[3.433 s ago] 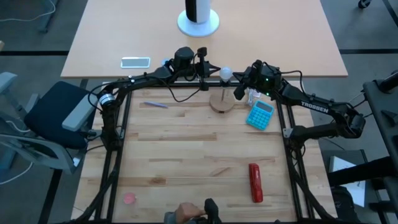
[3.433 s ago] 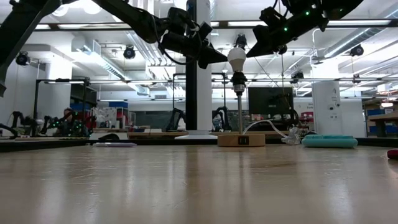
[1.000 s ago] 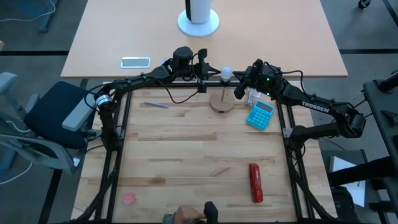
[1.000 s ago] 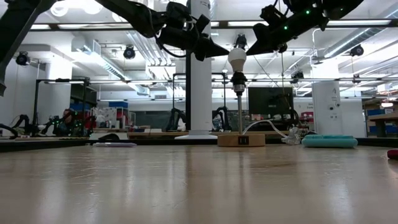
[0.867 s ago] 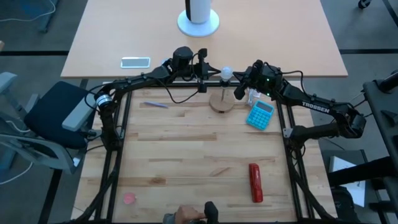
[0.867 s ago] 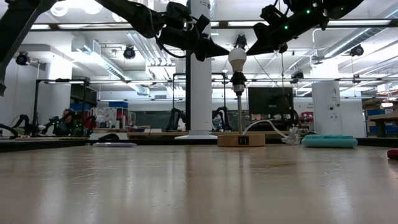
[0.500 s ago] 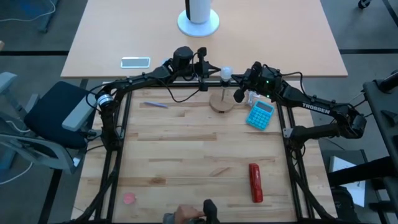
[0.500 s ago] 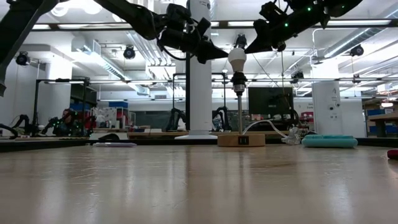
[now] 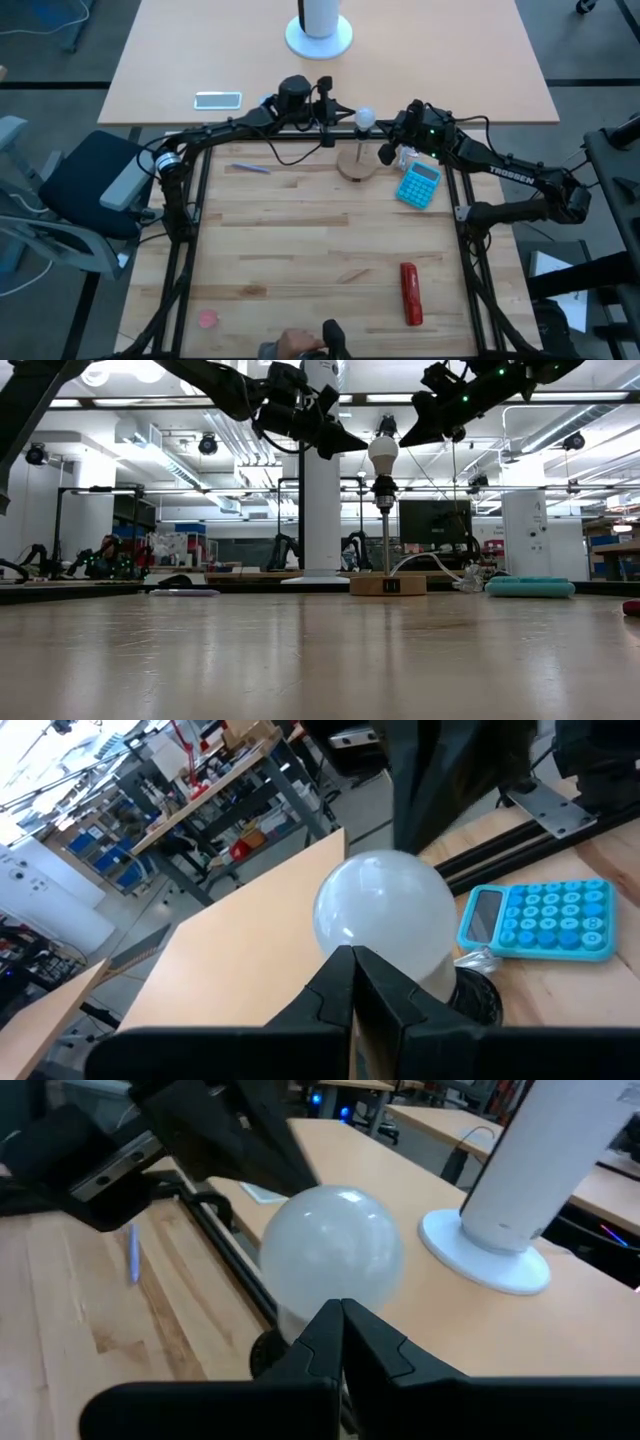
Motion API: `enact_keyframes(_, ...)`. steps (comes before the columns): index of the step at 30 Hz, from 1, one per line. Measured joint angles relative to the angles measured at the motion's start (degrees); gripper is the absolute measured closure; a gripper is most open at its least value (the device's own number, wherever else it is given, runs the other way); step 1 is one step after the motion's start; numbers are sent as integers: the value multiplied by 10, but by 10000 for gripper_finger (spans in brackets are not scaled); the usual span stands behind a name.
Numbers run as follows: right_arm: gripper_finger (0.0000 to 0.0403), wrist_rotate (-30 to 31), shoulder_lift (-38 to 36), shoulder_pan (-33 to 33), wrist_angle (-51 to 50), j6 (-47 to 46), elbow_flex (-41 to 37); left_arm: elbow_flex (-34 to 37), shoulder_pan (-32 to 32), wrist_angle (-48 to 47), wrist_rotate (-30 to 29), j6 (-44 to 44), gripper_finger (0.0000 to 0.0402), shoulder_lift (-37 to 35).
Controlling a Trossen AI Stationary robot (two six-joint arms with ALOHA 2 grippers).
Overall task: Screw lightbulb
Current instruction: Insert the lightbulb into the lamp
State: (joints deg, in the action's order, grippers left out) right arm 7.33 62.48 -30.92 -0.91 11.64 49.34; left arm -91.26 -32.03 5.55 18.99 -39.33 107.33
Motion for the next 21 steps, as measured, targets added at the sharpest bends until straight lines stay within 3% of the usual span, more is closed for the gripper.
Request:
enact_keyframes(9,403,33,-3,-3,-2,13,0,0,0,-28,5,10,401,-5)
enact_keyframes(12,403,32,5,-10,-1,14,0,0,2,-40,30,13,401,-5)
enact_keyframes(21,403,14,15,-10,21,22,0,0,5,-35,27,12,401,-6)
